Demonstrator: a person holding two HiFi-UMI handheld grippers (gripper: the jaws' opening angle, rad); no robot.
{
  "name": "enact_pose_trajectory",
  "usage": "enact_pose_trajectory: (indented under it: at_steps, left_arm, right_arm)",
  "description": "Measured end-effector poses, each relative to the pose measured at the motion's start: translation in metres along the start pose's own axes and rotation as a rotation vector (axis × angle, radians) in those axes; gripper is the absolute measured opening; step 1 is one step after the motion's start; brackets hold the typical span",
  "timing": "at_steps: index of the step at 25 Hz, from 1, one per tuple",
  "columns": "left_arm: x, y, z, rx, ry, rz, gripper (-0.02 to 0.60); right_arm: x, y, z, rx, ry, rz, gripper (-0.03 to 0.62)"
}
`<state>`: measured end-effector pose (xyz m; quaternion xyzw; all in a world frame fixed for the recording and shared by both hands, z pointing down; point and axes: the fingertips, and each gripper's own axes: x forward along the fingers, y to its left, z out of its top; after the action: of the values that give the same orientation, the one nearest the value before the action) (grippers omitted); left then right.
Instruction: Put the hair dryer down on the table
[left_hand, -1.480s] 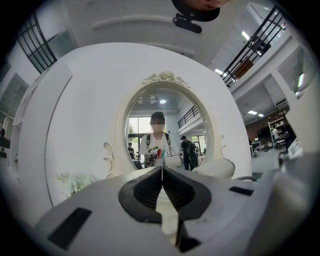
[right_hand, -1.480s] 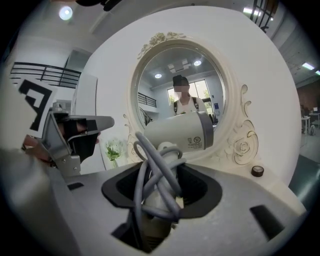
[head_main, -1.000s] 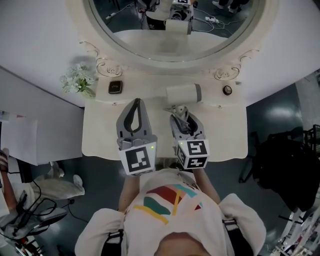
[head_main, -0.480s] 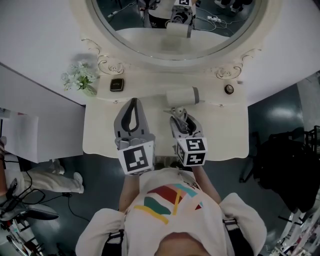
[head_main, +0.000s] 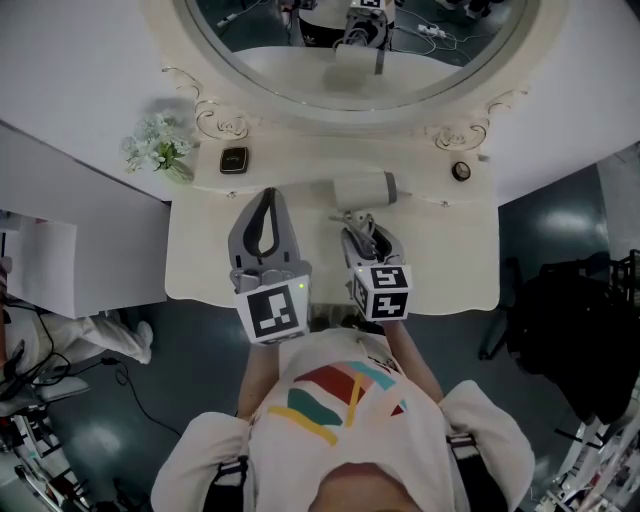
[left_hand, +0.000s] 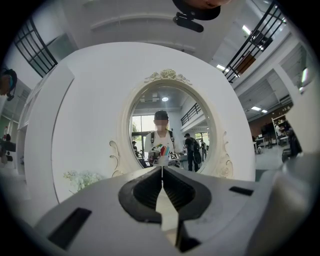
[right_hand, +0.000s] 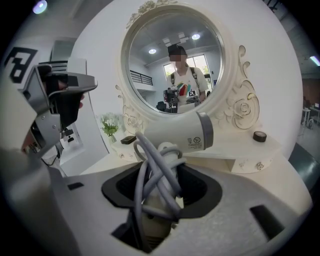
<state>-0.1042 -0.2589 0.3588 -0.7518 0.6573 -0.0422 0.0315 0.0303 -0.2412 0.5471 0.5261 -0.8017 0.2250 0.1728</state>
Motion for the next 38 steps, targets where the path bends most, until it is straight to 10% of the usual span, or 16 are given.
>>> enact_pose_trajectory:
  at_steps: [38]
  left_arm:
    - [-0.004, 0.016, 0.005, 0.084, -0.037, 0.036, 0.008]
  right_arm:
    - [0.048, -0.026, -0.091, 0.055, 0.283, -0.081, 0.189]
